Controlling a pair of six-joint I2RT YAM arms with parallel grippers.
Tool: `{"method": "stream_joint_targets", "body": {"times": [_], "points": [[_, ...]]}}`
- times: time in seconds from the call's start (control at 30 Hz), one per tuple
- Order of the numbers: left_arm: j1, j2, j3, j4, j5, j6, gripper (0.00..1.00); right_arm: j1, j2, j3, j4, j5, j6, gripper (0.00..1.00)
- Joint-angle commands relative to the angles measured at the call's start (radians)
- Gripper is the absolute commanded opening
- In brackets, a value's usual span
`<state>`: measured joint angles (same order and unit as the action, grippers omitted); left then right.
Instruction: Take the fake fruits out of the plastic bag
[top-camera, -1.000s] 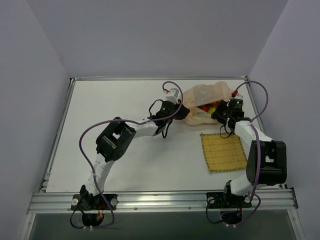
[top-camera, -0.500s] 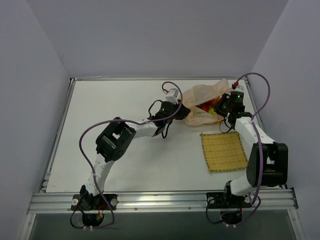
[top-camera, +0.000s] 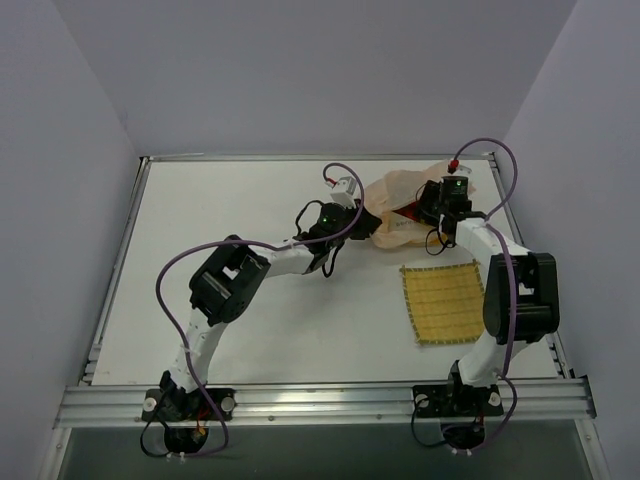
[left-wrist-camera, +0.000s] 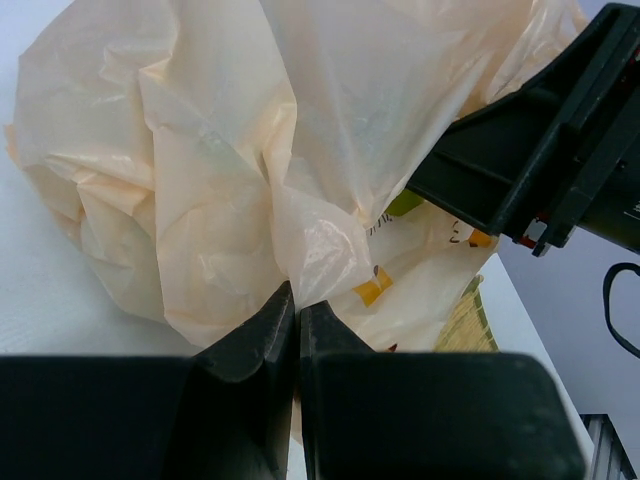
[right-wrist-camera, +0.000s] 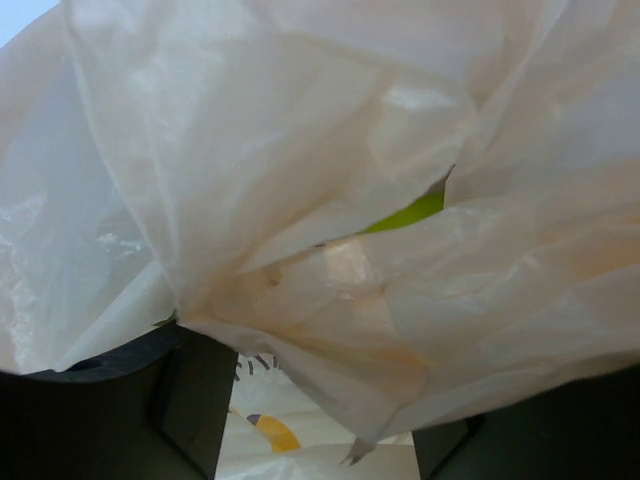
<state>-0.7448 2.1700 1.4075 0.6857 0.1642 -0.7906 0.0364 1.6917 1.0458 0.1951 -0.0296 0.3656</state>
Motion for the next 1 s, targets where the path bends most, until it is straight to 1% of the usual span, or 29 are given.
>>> {"method": "stream_joint_targets", "body": {"times": [0.0,0.1,0.23,0.3,0.37,0.4,0.5,0.53,0.7,0.8,0.97], "points": [[0.001,-0.075,0.015,0.057,0.015,-0.004,0.02,-0.001,0.025,0.025,-0.022,0.085,-0.022,0.57],[0.001,-0.072,0.013,0.057,0.017,-0.006,0.02,-0.001,0.033,0.016,-0.022,0.114,-0.005,0.63],[0.001,-0.067,0.013,0.057,0.018,-0.007,0.02,-0.001,0.045,0.019,-0.023,0.171,0.01,0.63],[-0.001,-0.065,0.011,0.057,0.018,-0.007,0.02,-0.001,0.049,0.025,-0.023,0.186,0.018,0.66],[-0.001,-0.064,0.01,0.057,0.017,-0.006,0.02,0.006,0.052,0.031,-0.029,0.206,0.018,0.67],[-0.001,-0.062,0.01,0.057,0.018,-0.006,0.02,0.01,0.052,0.031,-0.031,0.221,0.019,0.69],[-0.004,-0.056,0.013,0.057,0.02,-0.007,0.02,0.011,0.074,0.042,-0.031,0.22,0.026,0.78],[-0.005,-0.055,0.015,0.055,0.021,-0.006,0.02,0.011,0.092,0.046,-0.028,0.218,0.03,0.8],[-0.008,-0.05,0.002,0.054,0.024,-0.002,0.02,0.011,0.155,0.08,-0.002,0.217,0.045,0.81],[-0.008,-0.052,-0.008,0.052,0.024,0.002,0.02,0.011,0.174,0.1,0.016,0.224,0.053,0.9],[-0.008,-0.049,-0.021,0.051,0.024,0.007,0.02,0.01,0.172,0.099,0.063,0.226,0.064,0.93]]}}
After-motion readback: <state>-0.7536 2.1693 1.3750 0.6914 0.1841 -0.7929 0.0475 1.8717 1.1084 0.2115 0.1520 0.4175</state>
